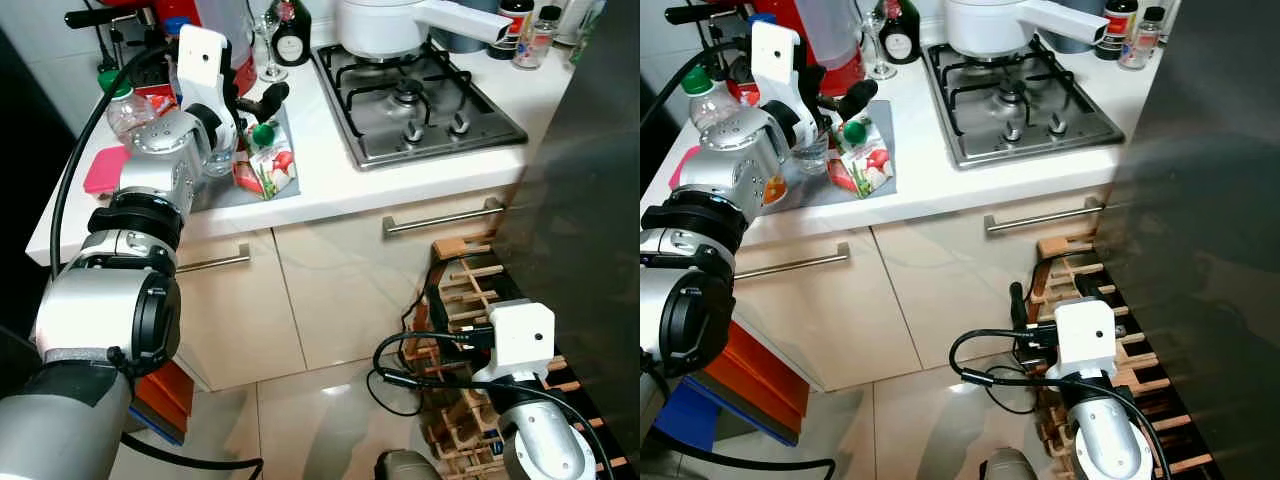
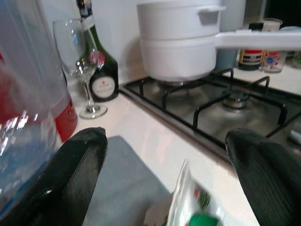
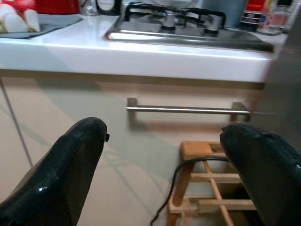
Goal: Restocking fridge
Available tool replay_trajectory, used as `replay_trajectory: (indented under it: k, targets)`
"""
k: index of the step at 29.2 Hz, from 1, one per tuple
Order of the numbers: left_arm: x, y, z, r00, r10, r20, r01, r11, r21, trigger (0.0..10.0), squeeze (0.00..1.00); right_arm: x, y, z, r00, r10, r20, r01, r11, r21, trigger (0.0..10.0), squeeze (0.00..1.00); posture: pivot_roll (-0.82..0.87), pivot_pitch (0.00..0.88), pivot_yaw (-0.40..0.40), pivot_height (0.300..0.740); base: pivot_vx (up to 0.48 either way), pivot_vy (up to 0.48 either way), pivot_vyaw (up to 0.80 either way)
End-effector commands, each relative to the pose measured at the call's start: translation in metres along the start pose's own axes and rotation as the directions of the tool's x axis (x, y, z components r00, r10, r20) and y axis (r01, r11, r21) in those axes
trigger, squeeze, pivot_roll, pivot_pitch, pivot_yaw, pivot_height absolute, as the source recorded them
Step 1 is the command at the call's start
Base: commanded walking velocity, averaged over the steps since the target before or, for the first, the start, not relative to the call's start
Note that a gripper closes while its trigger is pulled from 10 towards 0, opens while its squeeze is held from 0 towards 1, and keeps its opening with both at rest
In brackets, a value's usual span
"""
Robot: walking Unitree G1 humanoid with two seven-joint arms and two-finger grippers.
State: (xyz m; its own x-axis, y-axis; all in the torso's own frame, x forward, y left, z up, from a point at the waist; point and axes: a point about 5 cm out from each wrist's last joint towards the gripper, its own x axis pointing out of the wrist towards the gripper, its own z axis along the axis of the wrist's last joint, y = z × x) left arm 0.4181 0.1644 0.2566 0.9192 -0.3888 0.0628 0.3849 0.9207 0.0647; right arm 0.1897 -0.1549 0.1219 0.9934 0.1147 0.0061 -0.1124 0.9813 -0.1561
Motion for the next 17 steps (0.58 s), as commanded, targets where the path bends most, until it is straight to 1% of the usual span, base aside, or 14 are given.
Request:
replay_trajectory:
  k: [1, 2, 3, 4, 7, 8, 9, 11, 12, 13, 14, 16, 17]
  targets:
    - [-0.003, 0.004, -0.001, 1.000, 0.006, -0.015, -0.006, 1.000, 0.011, 10.0, 0.00, 0.002, 0.002, -0.003, 1.000, 0.017, -0.014, -0.016, 1.000, 0.019, 10.0, 0.00, -0.33, 0.043, 0.106, 0.740, 0.000, 0.000, 0.00]
    - [-0.004, 0.003, -0.006, 1.000, 0.001, -0.029, -0.001, 1.000, -0.008, 10.0, 0.00, 0.003, 0.001, -0.003, 1.000, 0.019, -0.014, -0.018, 1.000, 0.018, 10.0, 0.00, -0.33, 0.041, 0.104, 0.740, 0.000, 0.000, 0.00]
    - [-0.004, 0.003, -0.006, 1.000, 0.001, -0.029, -0.001, 1.000, -0.008, 10.0, 0.00, 0.003, 0.001, -0.003, 1.000, 0.019, -0.014, -0.018, 1.000, 0.018, 10.0, 0.00, -0.33, 0.041, 0.104, 0.740, 0.000, 0.000, 0.00]
    - [-0.003, 0.000, -0.012, 0.999, -0.015, -0.042, 0.014, 1.000, -0.028, 10.0, 0.00, 0.003, 0.001, -0.003, 1.000, 0.021, -0.015, -0.021, 1.000, 0.018, 10.0, 0.00, -0.33, 0.042, 0.103, 0.740, 0.000, 0.000, 0.00]
    - [-0.003, -0.004, -0.018, 0.998, -0.027, -0.059, 0.025, 0.999, -0.035, 10.0, 0.00, 0.003, 0.002, -0.004, 1.000, 0.024, -0.016, -0.024, 1.000, 0.019, 10.0, 0.00, -0.33, 0.041, 0.103, 0.740, 0.000, 0.000, 0.00]
    - [-0.003, -0.007, -0.026, 0.996, -0.028, -0.085, 0.024, 0.999, -0.042, 10.0, 0.00, 0.003, 0.002, -0.004, 1.000, 0.026, -0.015, -0.026, 0.999, 0.020, 10.0, 0.00, -0.33, 0.040, 0.100, 0.740, 0.000, 0.000, 0.00]
    - [-0.003, -0.007, -0.026, 0.996, -0.028, -0.085, 0.024, 0.999, -0.042, 10.0, 0.00, 0.003, 0.002, -0.004, 1.000, 0.026, -0.015, -0.026, 0.999, 0.020, 10.0, 0.00, -0.33, 0.040, 0.100, 0.740, 0.000, 0.000, 0.00]
    - [-0.003, -0.009, -0.035, 0.994, -0.019, -0.110, 0.013, 0.999, -0.049, 10.0, 0.00, 0.004, 0.002, -0.003, 1.000, 0.028, -0.015, -0.027, 0.999, 0.020, 10.0, 0.00, -0.33, 0.040, 0.098, 0.740, 0.000, 0.000, 0.00]
    - [-0.003, -0.009, -0.035, 0.994, -0.019, -0.110, 0.013, 0.999, -0.049, 10.0, 0.00, 0.004, 0.002, -0.003, 1.000, 0.028, -0.015, -0.027, 0.999, 0.020, 10.0, 0.00, -0.33, 0.040, 0.098, 0.740, 0.000, 0.000, 0.00]
    - [-0.005, -0.011, -0.047, 0.990, 0.009, -0.138, -0.017, 0.998, -0.059, 10.0, 0.00, 0.005, 0.002, -0.004, 0.999, 0.031, -0.013, -0.031, 0.999, 0.020, 10.0, 0.00, -0.32, 0.038, 0.094, 0.740, 0.000, 0.000, 0.00]
    - [-0.005, -0.012, -0.051, 0.989, 0.025, -0.148, -0.035, 0.997, -0.063, 10.0, 0.00, 0.005, 0.002, -0.004, 0.999, 0.032, -0.012, -0.032, 0.999, 0.020, 10.0, 0.00, -0.32, 0.037, 0.093, 0.740, 0.000, 0.000, 0.00]
    - [-0.005, -0.012, -0.054, 0.988, 0.043, -0.148, -0.054, 0.996, -0.068, 10.0, 0.00, 0.006, 0.002, -0.003, 0.999, 0.035, -0.011, -0.035, 0.999, 0.020, 10.0, 0.00, -0.32, 0.037, 0.093, 0.740, 0.000, 0.000, 0.00]
    - [-0.005, -0.013, -0.057, 0.989, 0.069, -0.133, -0.081, 0.993, -0.084, 0.5, 0.00, 0.007, 0.002, -0.003, 0.999, 0.038, -0.008, -0.037, 0.999, 0.019, 10.0, 0.00, -0.33, 0.037, 0.092, 0.740, 0.000, 0.000, 0.00]
